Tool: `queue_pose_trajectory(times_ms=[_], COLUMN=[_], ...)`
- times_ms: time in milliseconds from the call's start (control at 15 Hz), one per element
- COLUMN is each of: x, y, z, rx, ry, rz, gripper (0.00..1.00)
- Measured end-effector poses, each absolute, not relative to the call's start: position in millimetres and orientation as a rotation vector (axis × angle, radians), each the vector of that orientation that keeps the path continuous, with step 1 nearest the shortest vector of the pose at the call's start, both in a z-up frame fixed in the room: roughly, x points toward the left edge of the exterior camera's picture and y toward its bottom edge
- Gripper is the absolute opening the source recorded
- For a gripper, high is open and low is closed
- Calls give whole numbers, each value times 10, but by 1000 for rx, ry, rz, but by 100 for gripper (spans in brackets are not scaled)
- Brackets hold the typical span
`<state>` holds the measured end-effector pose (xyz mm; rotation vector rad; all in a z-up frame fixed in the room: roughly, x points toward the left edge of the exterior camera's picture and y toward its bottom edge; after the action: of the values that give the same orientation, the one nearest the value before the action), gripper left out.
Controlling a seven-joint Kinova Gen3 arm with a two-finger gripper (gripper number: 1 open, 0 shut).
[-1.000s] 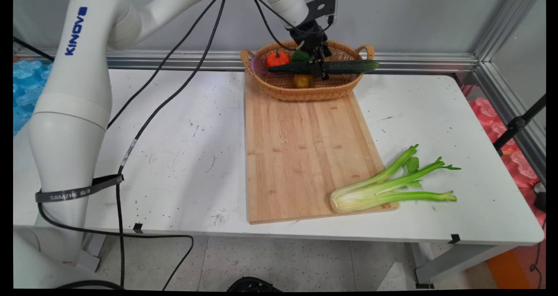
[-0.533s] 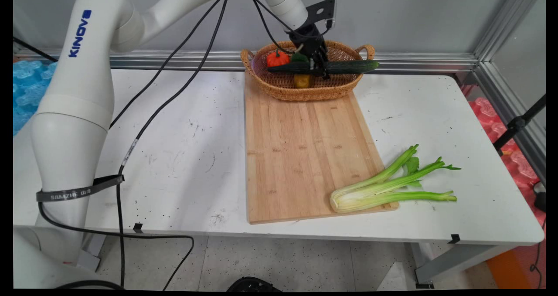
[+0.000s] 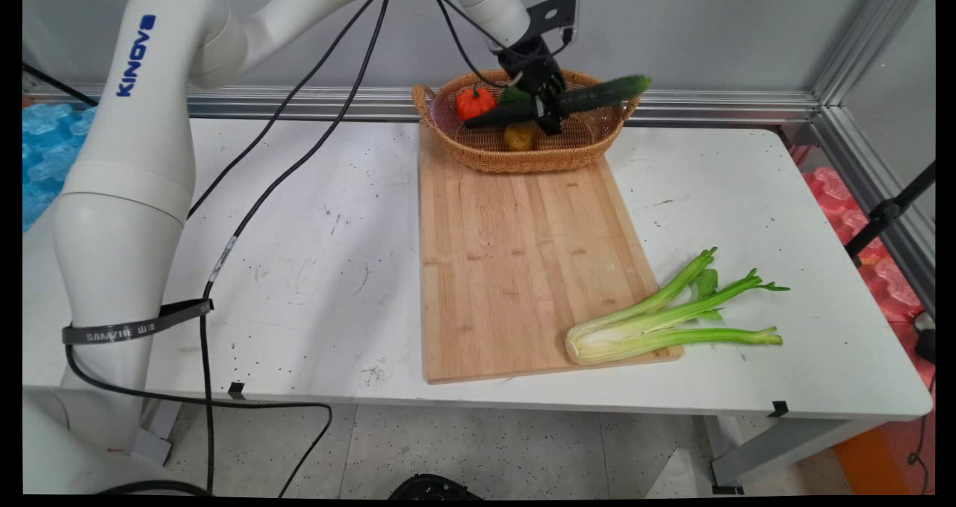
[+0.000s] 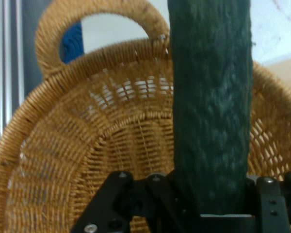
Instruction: Place the picked object on the cutting board
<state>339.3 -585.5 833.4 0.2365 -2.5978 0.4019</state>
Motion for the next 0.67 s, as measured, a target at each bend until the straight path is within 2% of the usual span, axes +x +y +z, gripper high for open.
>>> queue_pose_trajectory(times_ms=[667], x=[3021], y=[-5555], z=[8951], rx=[222], ry=[-2603], rz=[461], gripper=[0])
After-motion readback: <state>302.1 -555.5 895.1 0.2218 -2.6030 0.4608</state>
